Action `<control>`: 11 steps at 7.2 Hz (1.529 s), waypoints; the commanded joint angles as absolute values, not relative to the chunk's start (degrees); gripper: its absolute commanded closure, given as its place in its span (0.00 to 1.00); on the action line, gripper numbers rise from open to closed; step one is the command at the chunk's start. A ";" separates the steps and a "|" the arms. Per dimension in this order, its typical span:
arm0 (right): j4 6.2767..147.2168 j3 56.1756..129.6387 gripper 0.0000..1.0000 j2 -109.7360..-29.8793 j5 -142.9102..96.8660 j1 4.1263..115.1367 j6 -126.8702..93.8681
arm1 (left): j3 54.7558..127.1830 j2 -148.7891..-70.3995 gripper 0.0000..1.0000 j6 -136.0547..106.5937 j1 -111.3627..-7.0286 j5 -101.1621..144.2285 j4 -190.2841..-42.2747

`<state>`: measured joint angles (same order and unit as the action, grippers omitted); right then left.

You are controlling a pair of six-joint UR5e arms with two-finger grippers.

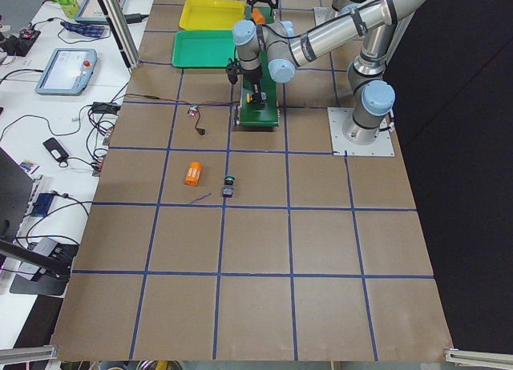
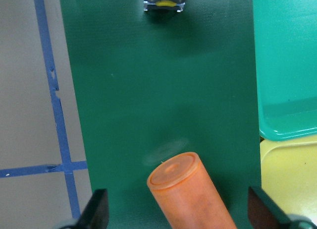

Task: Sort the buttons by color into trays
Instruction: 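Grasp another green button with the left gripper while the right gripper waits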

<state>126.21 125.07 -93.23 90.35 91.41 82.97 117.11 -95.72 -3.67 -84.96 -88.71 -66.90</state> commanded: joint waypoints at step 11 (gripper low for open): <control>126.30 125.07 0.00 -93.16 90.35 91.41 83.06 | 105.21 -111.78 0.00 49.71 -50.55 -92.73 -52.86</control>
<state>126.23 125.07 -93.20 90.35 91.41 82.99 105.55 -108.89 43.95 -53.09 -92.78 -57.33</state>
